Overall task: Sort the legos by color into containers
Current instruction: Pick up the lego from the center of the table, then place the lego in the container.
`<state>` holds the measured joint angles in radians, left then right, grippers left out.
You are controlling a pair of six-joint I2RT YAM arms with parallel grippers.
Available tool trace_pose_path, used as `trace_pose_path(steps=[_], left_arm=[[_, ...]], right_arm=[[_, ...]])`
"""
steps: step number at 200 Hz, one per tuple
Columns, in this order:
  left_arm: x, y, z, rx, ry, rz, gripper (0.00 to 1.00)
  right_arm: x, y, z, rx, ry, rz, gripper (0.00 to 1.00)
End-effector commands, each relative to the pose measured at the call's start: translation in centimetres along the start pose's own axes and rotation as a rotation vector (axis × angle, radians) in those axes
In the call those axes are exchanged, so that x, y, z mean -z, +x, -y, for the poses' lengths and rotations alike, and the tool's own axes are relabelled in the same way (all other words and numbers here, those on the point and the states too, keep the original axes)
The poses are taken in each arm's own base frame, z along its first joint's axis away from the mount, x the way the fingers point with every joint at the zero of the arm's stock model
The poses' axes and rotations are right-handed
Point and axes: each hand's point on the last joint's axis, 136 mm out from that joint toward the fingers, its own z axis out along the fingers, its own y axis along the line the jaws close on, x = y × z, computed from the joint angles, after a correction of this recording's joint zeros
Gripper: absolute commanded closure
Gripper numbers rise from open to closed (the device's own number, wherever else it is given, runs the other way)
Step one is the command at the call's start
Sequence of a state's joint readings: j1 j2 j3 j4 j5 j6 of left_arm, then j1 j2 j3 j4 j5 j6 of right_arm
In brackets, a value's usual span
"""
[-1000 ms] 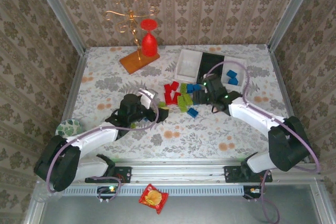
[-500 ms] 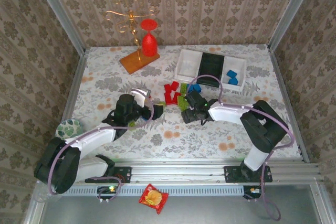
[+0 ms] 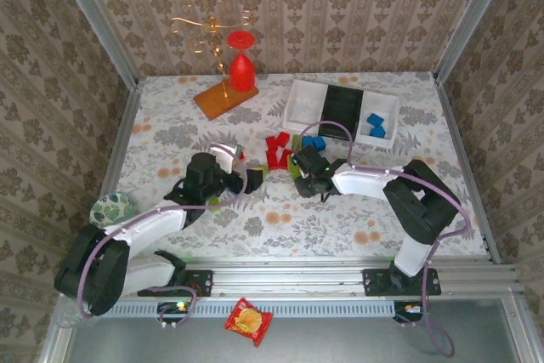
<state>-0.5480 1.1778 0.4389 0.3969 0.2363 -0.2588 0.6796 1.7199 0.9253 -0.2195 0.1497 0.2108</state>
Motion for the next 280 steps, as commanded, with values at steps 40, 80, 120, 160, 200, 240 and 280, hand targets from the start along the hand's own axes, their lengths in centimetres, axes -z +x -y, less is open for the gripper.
trace_pose_path(steps=[40, 80, 120, 160, 200, 240, 280], left_arm=[[0.0, -0.8, 2.1, 0.015, 0.125, 0.036, 0.00], [0.0, -0.9, 4.2, -0.020, 0.201, 0.033, 0.00], [-0.1, -0.9, 5.1, -0.040, 0.215, 0.030, 0.00], [-0.1, -1.0, 5.3, -0.042, 0.216, 0.034, 0.00], [-0.3, -0.6, 4.9, -0.040, 0.194, 0.021, 0.00], [-0.3, -0.5, 4.5, -0.059, 0.170, 0.010, 0.00], [-0.4, -0.3, 3.7, -0.065, 0.131, 0.002, 0.00]], right_arm=[[8.3, -3.6, 8.5, -0.300, 0.020, 0.209, 0.68], [10.3, -6.5, 20.9, -0.635, 0.191, 0.335, 0.67], [6.6, -8.4, 27.8, -0.744, 0.309, 0.289, 0.67], [2.6, -9.0, 30.7, -0.775, 0.316, 0.227, 0.61], [5.2, -11.3, 29.2, -0.746, 0.202, 0.308, 0.47], [9.8, -10.3, 24.0, -0.691, 0.126, 0.412, 0.40], [8.2, -8.0, 13.9, -0.468, 0.097, 0.339, 0.34]])
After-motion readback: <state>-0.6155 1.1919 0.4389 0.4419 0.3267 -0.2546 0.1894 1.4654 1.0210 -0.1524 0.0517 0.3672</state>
